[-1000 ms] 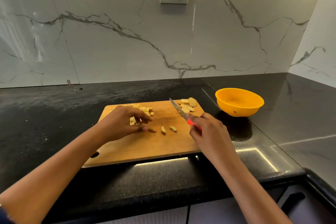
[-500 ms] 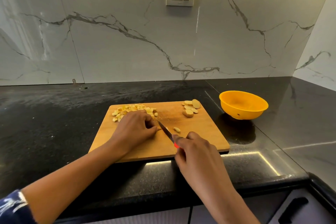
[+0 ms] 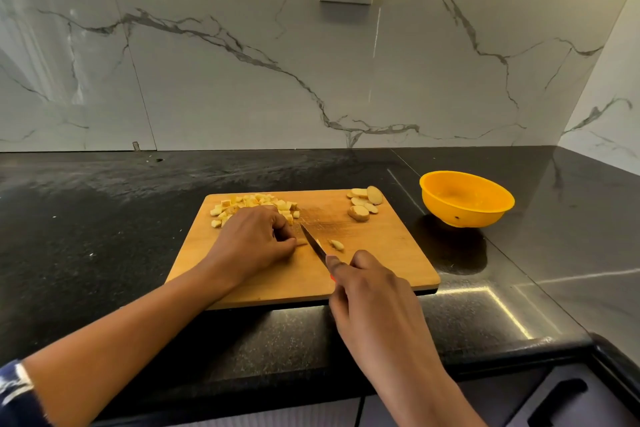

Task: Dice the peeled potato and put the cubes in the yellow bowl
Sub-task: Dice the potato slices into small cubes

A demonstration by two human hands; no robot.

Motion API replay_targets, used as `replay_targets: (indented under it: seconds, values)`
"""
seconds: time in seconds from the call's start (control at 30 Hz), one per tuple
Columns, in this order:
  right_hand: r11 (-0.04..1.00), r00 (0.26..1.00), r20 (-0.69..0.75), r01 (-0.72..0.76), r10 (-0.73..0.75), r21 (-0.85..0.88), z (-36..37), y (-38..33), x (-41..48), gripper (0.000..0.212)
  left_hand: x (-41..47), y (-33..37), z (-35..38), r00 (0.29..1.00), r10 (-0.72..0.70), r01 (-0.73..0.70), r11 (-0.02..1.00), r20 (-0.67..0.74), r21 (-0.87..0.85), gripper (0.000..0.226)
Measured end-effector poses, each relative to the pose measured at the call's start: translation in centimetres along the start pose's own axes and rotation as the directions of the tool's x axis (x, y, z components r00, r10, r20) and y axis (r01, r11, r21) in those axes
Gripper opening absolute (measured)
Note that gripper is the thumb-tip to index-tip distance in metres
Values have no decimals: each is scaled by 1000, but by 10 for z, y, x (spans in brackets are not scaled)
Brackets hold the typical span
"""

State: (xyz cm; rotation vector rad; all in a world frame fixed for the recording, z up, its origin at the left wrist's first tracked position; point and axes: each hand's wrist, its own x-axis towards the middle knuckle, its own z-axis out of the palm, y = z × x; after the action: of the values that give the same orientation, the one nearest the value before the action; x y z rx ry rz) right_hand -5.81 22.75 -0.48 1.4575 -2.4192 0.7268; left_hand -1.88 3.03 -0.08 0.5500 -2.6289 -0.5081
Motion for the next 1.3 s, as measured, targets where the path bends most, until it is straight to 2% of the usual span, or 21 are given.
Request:
replay_targets:
  seconds: [0.33,0.47,0.67,0.73,0.83,0.93,1.07,1.2,1.3]
  values:
    - [994,993,115,19,-6,-107,8,-8,14,40,0,0,0,1000,13,-11,998,-26,60,10]
    - [995,993,112,49,-39,-86,0,-6,-4,46,1,-4,-4,999,7,-2,990,-38,139,13]
    - [1000,1000,-11,2,-3,-6,-7,16,3,47,4,-13,-16,999,-7,6,1000,-51,-27,9]
    - [1000,1000,-26,-10,10,8,-7,21,12,46,4,-13,-16,999,4,-6,997,-39,-73,15]
    - [999,998,-61,4,-2,33,-9,26,26,46,5,-18,-19,995,-13,2,994,-98,-112,23]
    - [999,997,-76,37,-35,36,-8,30,37,44,6,-23,-22,983,0,-19,995,-186,-98,22]
    - [992,992,-36,122,-123,-22,-3,32,50,44,8,-25,-22,949,94,-119,991,-302,-65,40]
    - [961,972,-16,227,-232,-159,5,33,55,44,8,-25,-20,909,368,-350,929,-193,125,49]
    - [928,957,-46,265,-287,-261,10,37,55,51,9,-28,-17,903,418,-403,904,-96,142,52]
